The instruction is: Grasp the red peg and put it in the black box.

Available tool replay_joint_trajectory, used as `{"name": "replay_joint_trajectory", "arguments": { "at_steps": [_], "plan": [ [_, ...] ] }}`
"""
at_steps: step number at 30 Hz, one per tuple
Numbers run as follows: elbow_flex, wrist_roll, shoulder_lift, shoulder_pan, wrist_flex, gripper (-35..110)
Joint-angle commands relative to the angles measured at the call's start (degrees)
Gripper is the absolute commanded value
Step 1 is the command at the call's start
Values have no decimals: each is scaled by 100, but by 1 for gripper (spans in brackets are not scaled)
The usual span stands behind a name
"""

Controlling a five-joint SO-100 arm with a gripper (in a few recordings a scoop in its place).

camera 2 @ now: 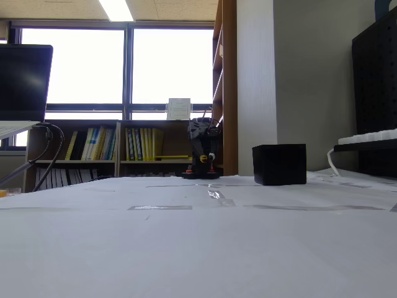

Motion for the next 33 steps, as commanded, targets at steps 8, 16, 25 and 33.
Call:
{"name": "replay_joint_trajectory", "arguments": {
  "at_steps": [8,16,25,33],
  "plan": [
    [-457,-448,-1028,132,2971,1],
    [-457,-1354,-1028,176,3542,1],
    [-457,-62,-1028,105,3683,1],
    [-457,-62,-1037,246,3709,1]
  ]
}}
